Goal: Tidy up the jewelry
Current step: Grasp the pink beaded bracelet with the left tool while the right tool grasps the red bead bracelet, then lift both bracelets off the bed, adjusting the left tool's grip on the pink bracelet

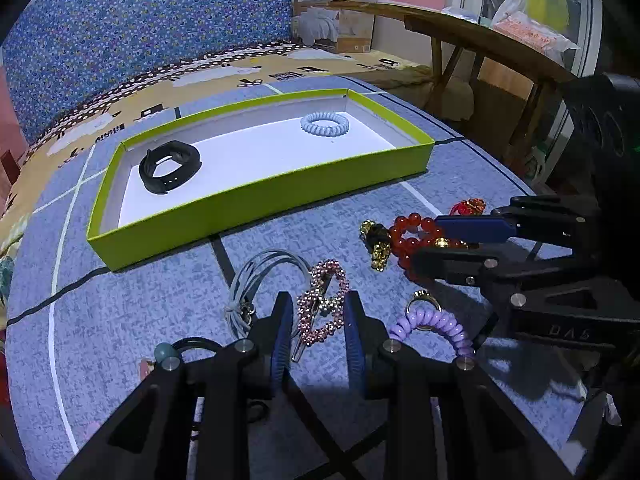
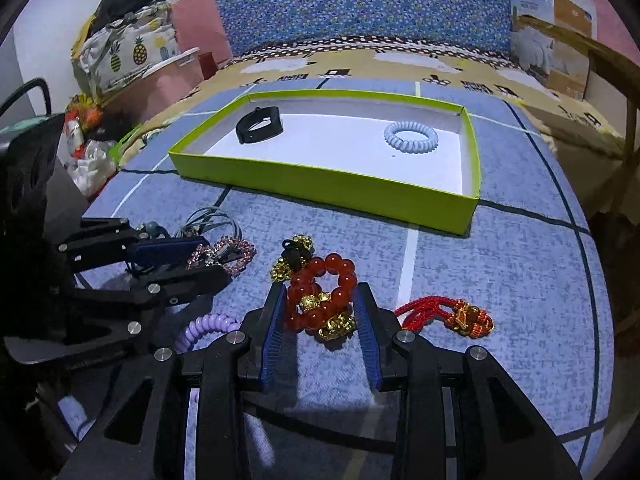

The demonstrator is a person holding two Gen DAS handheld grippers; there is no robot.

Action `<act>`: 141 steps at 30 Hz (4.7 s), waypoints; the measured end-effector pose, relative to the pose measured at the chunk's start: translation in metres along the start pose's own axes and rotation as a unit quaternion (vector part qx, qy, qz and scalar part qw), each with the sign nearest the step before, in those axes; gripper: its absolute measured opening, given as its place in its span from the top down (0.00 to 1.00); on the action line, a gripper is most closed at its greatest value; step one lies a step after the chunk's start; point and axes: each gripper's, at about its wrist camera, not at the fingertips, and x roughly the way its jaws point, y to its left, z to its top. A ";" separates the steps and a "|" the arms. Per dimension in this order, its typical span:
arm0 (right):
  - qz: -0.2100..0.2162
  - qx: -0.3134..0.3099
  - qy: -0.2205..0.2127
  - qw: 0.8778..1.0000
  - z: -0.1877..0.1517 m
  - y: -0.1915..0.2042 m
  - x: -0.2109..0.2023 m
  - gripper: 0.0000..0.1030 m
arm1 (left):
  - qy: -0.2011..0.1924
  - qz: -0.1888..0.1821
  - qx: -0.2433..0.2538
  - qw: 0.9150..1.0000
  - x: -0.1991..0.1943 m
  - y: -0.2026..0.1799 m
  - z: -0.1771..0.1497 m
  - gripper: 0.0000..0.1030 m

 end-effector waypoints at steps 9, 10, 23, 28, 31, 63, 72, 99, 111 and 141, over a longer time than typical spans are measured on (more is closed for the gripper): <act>-0.003 0.000 -0.003 1.000 -0.002 0.001 -0.003 0.78 | -0.021 0.008 -0.006 1.000 -0.010 0.002 -0.001 0.77; -0.005 0.000 -0.004 1.000 -0.002 0.001 -0.004 0.79 | -0.024 0.007 -0.007 1.000 -0.011 0.002 -0.002 0.77; -0.005 0.005 -0.013 1.000 -0.007 0.001 -0.012 0.83 | -0.064 -0.021 -0.032 0.997 -0.035 0.011 -0.008 0.77; -0.002 0.006 -0.014 1.000 -0.010 0.002 -0.015 0.83 | -0.075 -0.028 -0.040 0.996 -0.043 0.015 -0.008 0.77; -0.002 0.009 -0.015 1.000 -0.012 0.002 -0.016 0.83 | -0.083 -0.029 -0.043 0.995 -0.048 0.017 -0.008 0.77; 0.004 0.021 -0.052 0.998 -0.013 0.006 -0.047 0.83 | -0.104 -0.068 -0.063 0.990 -0.074 0.029 -0.012 0.77; -0.004 0.026 -0.052 0.998 -0.015 0.003 -0.049 0.83 | -0.161 -0.088 -0.026 0.983 -0.067 0.011 -0.006 0.77; -0.005 0.040 -0.045 0.998 -0.019 -0.007 -0.045 0.83 | -0.053 -0.079 0.024 0.995 -0.042 -0.007 -0.022 0.72; -0.003 0.042 -0.044 0.998 -0.023 -0.008 -0.047 0.83 | -0.009 -0.051 0.019 0.998 -0.021 -0.008 -0.014 0.72; 0.001 0.042 -0.047 0.998 -0.024 -0.010 -0.047 0.83 | -0.138 -0.108 -0.063 0.983 -0.066 0.023 -0.002 0.89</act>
